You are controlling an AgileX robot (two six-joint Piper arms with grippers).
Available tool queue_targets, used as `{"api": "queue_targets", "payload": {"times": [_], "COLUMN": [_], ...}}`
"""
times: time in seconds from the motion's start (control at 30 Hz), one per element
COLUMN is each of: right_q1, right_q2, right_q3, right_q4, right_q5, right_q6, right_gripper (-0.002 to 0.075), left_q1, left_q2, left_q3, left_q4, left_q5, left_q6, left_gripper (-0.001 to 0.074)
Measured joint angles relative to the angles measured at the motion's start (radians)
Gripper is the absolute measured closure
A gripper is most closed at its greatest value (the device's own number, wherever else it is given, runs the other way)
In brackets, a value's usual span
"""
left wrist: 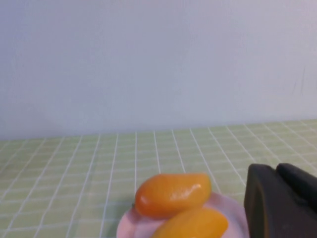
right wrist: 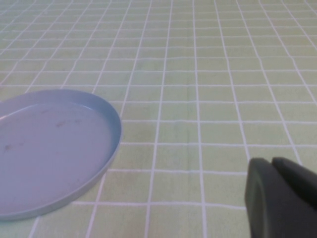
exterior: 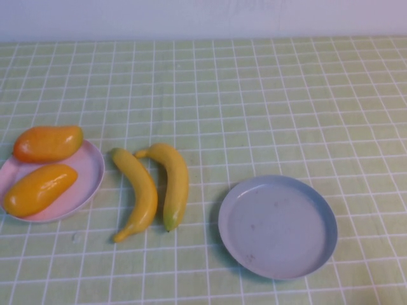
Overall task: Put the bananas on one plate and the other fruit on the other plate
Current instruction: Put another type of fruit in the right plate
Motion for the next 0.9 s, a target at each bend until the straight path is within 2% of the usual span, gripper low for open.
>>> {"api": "queue_targets", "payload": {"times": [0.27,0.67,0.9], "right_q1": [0.0,0.0,0.0], "right_q2": [0.0,0.0,0.0], "right_q3": [0.002,0.002,0.002], "right_q4": [0.0,0.0,0.0], "right_q5": [0.0,0.0,0.0], "right_q6": [0.0,0.0,0.0], "right_gripper": [0.0743,0.0743,0.0743], "left_q1": [0.0,0.0,0.0], "left_q2": [-0.004,-0.004,-0.004], "left_q3": [0.136,0.149,0.149], "left_q4": [0.023,0.071,0.071], "left_q5": [-0.037,0.242,0.25], "left_q6": [-0.071,-0.148,-0.148], "left_gripper": [0.0735,0.0735,0.0735]}}
